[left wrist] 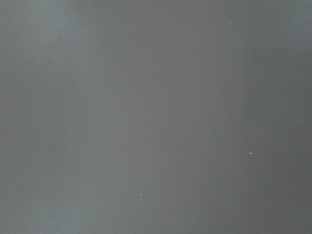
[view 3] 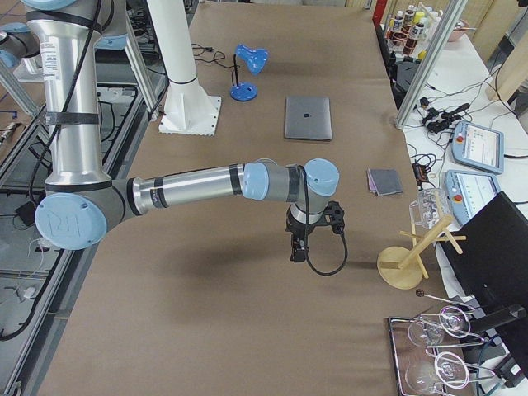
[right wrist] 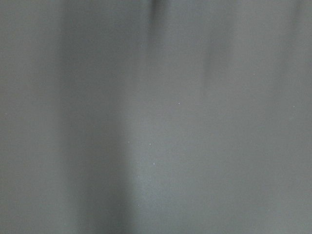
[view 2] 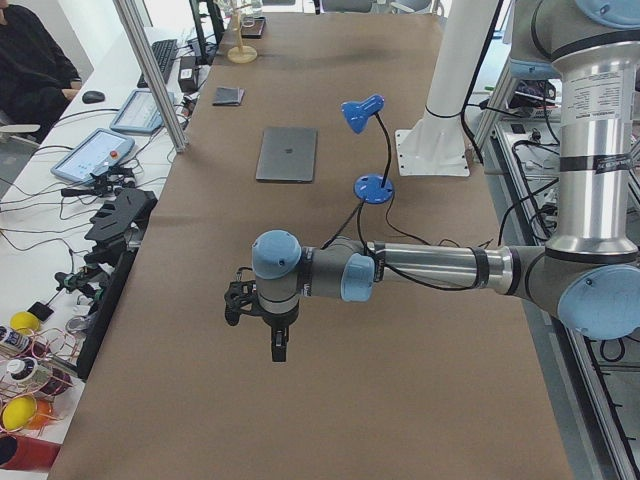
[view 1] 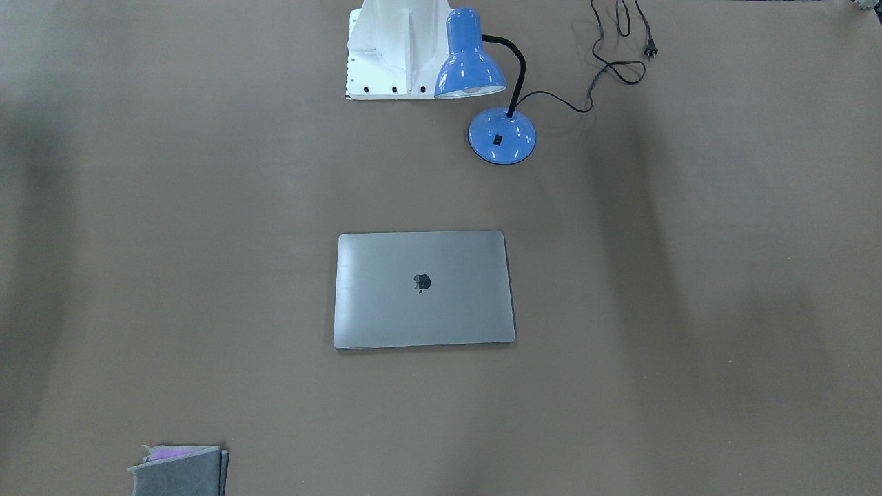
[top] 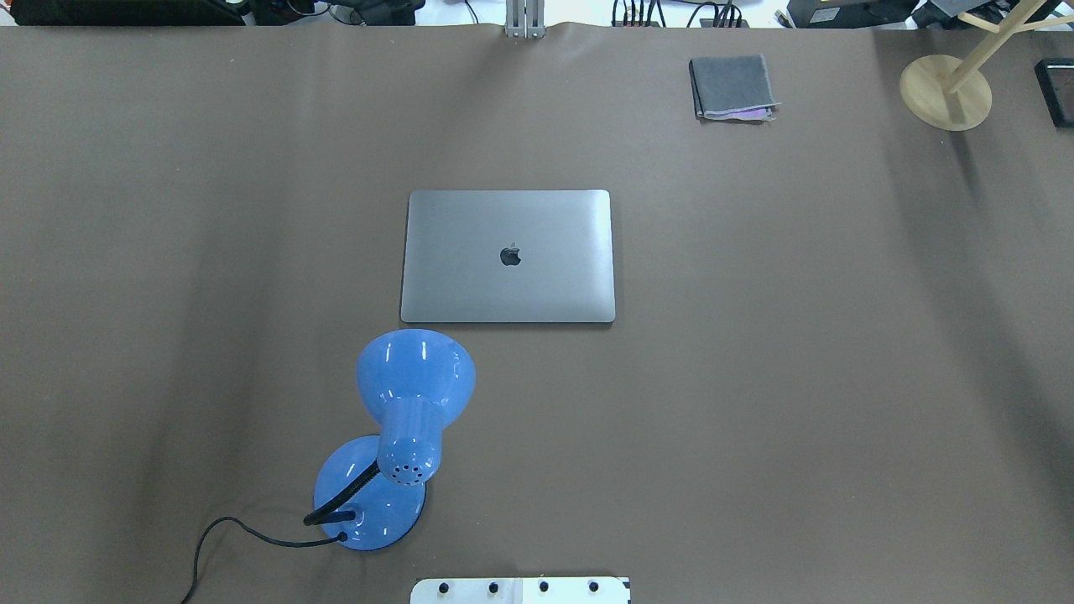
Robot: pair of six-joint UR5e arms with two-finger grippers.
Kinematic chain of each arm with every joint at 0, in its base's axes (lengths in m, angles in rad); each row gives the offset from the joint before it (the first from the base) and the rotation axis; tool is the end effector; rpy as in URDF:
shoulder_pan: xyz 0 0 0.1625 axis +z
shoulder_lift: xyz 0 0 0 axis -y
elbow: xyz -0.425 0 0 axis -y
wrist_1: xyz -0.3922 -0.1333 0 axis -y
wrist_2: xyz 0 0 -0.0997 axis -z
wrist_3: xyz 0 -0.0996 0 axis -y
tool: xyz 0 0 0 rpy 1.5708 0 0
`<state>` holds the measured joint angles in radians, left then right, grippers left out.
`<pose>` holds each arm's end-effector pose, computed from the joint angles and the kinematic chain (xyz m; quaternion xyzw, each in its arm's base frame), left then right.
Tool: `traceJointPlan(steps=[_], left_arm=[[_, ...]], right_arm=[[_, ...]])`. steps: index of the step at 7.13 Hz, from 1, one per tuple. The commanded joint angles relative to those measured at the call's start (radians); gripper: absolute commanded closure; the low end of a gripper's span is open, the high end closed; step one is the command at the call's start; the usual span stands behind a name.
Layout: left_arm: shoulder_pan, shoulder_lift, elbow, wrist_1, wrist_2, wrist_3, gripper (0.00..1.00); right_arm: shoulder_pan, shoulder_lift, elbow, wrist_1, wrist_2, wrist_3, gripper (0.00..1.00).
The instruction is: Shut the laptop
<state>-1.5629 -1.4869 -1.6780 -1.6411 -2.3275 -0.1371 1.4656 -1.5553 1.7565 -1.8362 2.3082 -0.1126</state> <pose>-0.0613 -0.4630 0.6396 0.0166 0.3712 -0.0427 0.9274 0.0150 -0.4899 0.5890 -0.0286 -0.3603 -0.0898 0.9281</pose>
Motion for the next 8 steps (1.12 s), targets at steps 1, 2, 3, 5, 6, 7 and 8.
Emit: traceJointPlan(steps=[1, 2, 3, 5, 6, 7, 8], left_arm=[[0.001, 0.002, 0.006, -0.002, -0.056, -0.010, 0.02], [0.001, 0.000, 0.004, -0.005, -0.058, -0.012, 0.02], [0.001, 0.000, 0.000, -0.011, -0.059, -0.051, 0.02], [0.001, -0.003, -0.003, -0.011, -0.059, -0.055, 0.02], [0.001, -0.012, 0.003, -0.011, -0.058, -0.053, 0.02], [0.001, -0.012, 0.003, -0.009, -0.058, -0.053, 0.02], [0.001, -0.012, 0.003, -0.009, -0.058, -0.053, 0.02]], right_arm=[[0.010, -0.003, -0.005, -0.001, 0.008, -0.001, 0.00], [0.022, -0.005, -0.008, -0.002, 0.010, -0.001, 0.00], [0.030, -0.018, -0.011, -0.002, 0.008, 0.001, 0.00], [0.039, -0.055, -0.015, 0.006, 0.019, -0.005, 0.00], [0.047, -0.058, -0.023, 0.011, 0.019, -0.028, 0.00], [0.059, -0.060, -0.041, 0.012, 0.019, -0.088, 0.00], [0.067, -0.054, -0.043, 0.012, 0.017, -0.096, 0.00]])
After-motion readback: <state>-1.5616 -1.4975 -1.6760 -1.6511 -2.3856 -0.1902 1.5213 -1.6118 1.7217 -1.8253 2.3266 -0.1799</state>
